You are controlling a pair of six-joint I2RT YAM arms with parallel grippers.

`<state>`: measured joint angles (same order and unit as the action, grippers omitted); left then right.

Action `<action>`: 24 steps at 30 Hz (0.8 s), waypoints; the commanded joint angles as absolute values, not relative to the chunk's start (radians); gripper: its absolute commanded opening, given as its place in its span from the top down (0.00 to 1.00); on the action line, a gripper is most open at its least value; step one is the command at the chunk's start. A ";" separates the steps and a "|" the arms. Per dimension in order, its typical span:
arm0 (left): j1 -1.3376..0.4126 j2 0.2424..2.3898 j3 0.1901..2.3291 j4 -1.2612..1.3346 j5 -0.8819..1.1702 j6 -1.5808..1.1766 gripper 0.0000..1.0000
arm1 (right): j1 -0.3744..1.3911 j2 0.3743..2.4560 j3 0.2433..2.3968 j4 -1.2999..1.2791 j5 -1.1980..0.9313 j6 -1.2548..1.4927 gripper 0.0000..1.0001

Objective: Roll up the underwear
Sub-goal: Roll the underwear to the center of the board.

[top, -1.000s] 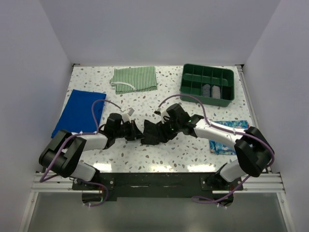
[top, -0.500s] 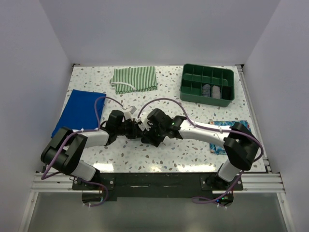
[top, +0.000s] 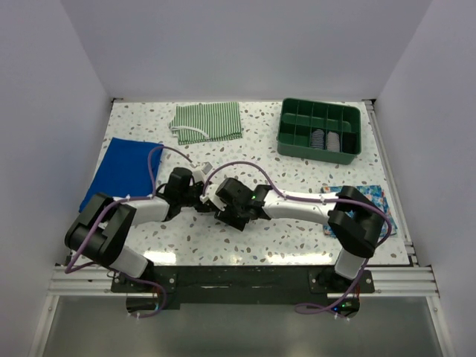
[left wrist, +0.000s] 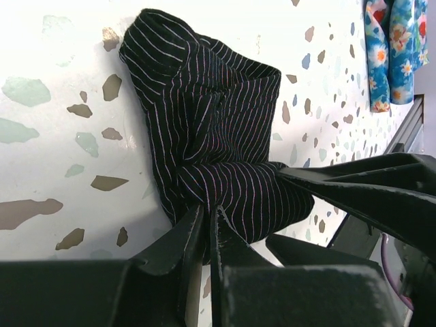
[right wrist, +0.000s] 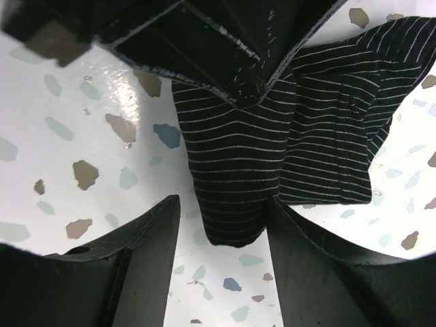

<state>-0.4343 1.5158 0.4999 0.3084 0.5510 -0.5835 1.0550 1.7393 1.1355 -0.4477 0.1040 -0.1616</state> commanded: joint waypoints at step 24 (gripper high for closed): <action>-0.439 1.537 0.520 0.259 0.529 -0.534 0.91 | 1.058 1.796 0.988 -0.291 0.091 -0.048 0.96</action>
